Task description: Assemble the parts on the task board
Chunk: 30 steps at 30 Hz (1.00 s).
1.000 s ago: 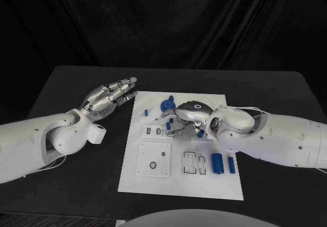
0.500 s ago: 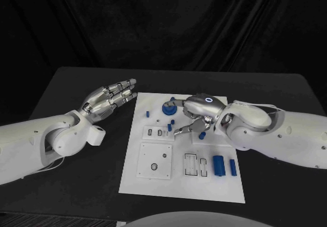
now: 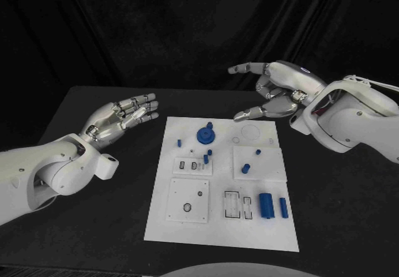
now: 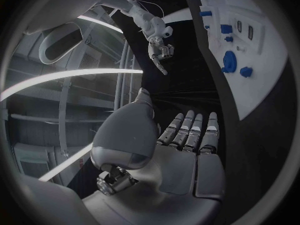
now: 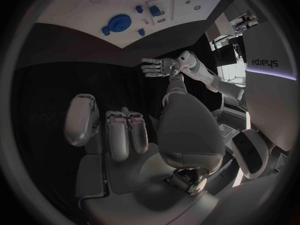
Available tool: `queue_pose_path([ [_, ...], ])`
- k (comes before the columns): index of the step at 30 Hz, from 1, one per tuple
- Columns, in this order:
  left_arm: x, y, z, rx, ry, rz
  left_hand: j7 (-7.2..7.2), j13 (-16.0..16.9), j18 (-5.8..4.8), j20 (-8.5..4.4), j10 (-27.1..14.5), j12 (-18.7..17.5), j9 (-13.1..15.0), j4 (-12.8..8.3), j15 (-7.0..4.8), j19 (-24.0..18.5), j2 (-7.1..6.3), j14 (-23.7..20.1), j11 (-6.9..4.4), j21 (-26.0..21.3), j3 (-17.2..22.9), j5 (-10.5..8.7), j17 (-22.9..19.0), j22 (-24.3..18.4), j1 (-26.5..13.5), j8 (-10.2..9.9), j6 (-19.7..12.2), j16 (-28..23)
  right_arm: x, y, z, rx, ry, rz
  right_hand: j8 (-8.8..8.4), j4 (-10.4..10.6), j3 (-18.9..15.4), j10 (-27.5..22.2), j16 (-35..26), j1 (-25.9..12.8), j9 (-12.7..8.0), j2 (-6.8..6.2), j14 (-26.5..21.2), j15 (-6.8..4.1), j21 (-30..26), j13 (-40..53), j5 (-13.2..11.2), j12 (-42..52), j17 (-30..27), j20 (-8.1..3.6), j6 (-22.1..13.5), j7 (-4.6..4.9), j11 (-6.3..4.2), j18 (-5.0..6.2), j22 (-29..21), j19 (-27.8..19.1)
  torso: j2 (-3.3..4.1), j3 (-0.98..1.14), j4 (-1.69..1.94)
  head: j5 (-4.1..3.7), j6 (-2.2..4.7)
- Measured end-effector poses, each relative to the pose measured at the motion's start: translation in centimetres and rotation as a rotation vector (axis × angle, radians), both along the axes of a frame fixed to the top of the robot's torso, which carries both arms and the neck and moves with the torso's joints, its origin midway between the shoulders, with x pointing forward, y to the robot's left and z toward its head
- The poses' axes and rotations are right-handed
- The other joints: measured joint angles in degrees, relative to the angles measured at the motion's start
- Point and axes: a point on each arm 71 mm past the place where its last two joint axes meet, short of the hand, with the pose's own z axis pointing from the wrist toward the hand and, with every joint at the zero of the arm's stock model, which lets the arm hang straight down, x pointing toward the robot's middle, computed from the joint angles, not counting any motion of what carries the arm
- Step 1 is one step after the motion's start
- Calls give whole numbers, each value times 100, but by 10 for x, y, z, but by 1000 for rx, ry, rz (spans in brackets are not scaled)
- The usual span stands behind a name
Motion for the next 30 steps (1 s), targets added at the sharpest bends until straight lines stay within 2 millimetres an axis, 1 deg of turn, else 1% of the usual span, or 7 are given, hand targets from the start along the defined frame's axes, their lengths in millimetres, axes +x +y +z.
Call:
queue_pose_path([
  [5,9,-9,33,139,-90,17,125,820,-1,18,1520,1880,45,-14,82,2468,14,2200,135,1490,-207,37,940,663,32,97,408,2130,2,-18,4,33,36,-47,123,-13,185,-2,0,-26,28,241,0,0,0,0,0,-22,0,0,355,72,2,-1,0,0,-10,18,-18,-40,10],
  [12,28,-39,74,465,-115,-27,275,2542,-2,-497,2700,3908,260,-30,-522,3720,229,3123,-519,2894,-618,-168,2580,1528,-214,593,1987,5081,2,-37,2,25,90,-104,329,-38,436,-9,0,11,74,711,21,21,0,5,0,-22,0,5,935,127,55,-1,0,5,-55,88,-40,-55,15],
  [15,36,-58,84,615,-81,-70,267,3949,-2,-602,3446,4669,317,-6,-630,3636,499,3542,-592,3551,-814,-28,3689,2069,-514,716,2208,6061,3,-42,0,17,107,-128,367,-44,455,-9,0,15,74,879,0,42,0,4,0,-22,0,21,1096,130,55,-1,0,21,-69,118,-51,-40,8],
  [18,42,-72,85,726,-41,-102,234,6413,-28,-737,5341,5995,437,0,-677,3788,563,5543,-651,4819,-982,99,6402,3360,-484,843,2483,7562,4,-44,-1,10,120,-144,458,-44,455,10,0,-101,93,1066,0,42,0,4,0,-22,0,21,1382,129,74,-1,3,21,-77,129,-54,4,22],
  [19,46,-78,83,775,-21,-114,229,6779,-126,-751,5854,6293,491,-2,-685,3965,607,6110,-663,5287,-1017,133,6734,3918,-469,888,2562,7849,5,-45,-2,6,126,-151,462,-48,451,10,0,-132,93,1097,0,42,0,4,0,-22,0,21,1427,133,74,-1,4,21,-80,134,-55,14,35],
  [23,53,-98,79,906,27,-149,143,7049,-547,-773,6710,6903,885,-22,-701,5627,714,6672,-676,7078,-1081,386,6987,6571,-362,1348,3111,8177,7,-48,-4,-8,148,-172,462,-51,387,10,0,-196,91,1167,0,42,-3,4,0,-22,0,42,1480,138,74,-1,4,-1,-95,154,-65,47,57],
  [30,59,-131,74,1085,65,-182,-54,7060,-635,-848,6741,6910,1781,-55,-880,6513,894,6697,-866,7637,-992,198,6990,7021,-542,2073,3341,8177,6,-58,-19,-36,212,-210,462,-53,334,10,0,-252,74,1293,0,42,-45,3,0,-22,0,42,1543,130,73,-1,4,-1,-164,238,-78,109,-7],
])
